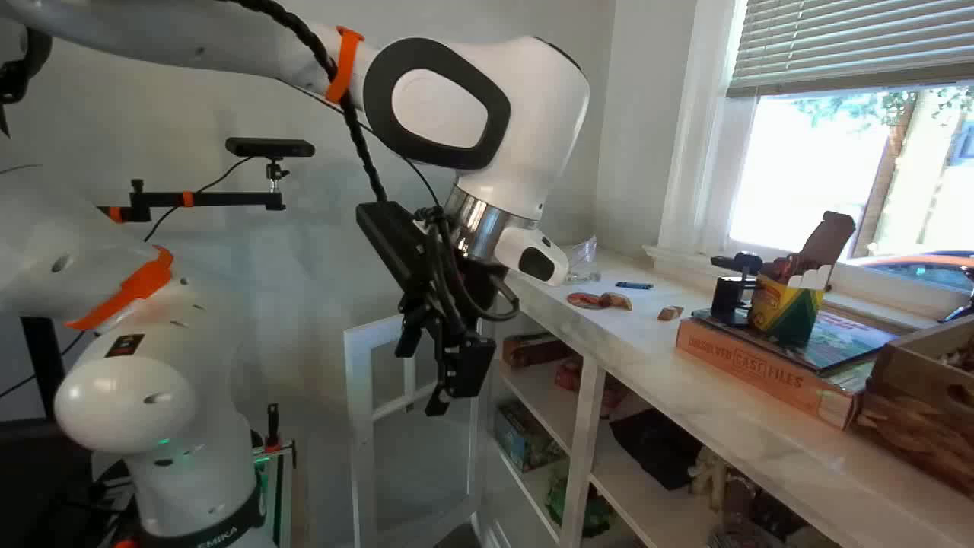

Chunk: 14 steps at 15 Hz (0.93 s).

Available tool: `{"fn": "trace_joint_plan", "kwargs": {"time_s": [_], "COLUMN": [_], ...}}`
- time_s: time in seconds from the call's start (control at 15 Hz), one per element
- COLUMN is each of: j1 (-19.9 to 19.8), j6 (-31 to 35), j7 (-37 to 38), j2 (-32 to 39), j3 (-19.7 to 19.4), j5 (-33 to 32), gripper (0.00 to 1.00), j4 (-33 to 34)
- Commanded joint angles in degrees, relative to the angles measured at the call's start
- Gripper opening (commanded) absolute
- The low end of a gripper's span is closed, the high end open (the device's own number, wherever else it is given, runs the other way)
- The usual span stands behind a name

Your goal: Pick up the plastic from the counter and put it in the cabinet

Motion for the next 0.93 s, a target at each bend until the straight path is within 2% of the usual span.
{"fn": "trace_joint_plan", "kwargs": {"time_s": [0.0,0.4,0.47,0.6,0.87], "j1": [-0.2,-0.2,-1.1,-0.2,2.7], "j6": [-0.1,-0.1,1.9,4.8,14.7], "j7": [-0.1,-0.1,4.1,6.5,8.0], "j2": [0.1,0.1,1.0,1.0,1.6], "j3": [0.2,0.2,1.5,3.4,8.5], "j5": [0.1,0.1,0.0,0.3,-0.5], "gripper": [1.0,1.0,1.0,1.0,1.0], "j4": [0.1,0.1,0.3,0.6,0.3]}}
